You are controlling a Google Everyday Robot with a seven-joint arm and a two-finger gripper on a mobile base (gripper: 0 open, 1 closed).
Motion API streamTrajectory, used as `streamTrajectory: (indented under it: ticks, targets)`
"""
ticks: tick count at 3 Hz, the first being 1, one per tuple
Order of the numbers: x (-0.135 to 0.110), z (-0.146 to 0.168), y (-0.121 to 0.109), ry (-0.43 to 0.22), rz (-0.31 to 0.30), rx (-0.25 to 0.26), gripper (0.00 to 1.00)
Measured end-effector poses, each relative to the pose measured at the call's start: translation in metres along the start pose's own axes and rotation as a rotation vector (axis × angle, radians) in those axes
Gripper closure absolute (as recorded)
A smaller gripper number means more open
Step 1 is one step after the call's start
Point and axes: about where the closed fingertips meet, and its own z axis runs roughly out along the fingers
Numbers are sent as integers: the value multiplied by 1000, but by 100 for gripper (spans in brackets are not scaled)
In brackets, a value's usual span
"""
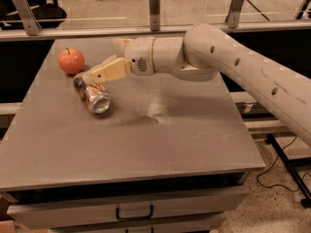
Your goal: Knock orange can over
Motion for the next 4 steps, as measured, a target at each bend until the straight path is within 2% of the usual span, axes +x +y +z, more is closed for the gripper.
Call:
streamTrajectory:
  ticks: [1, 2, 3, 4]
  targets:
    - [16, -32, -13, 35, -27, 32, 0]
    - [40, -112, -30, 104, -77, 111, 0]
    - [42, -212, -50, 186, -129, 252, 0]
    - [8, -307, -65, 238, -182, 411, 0]
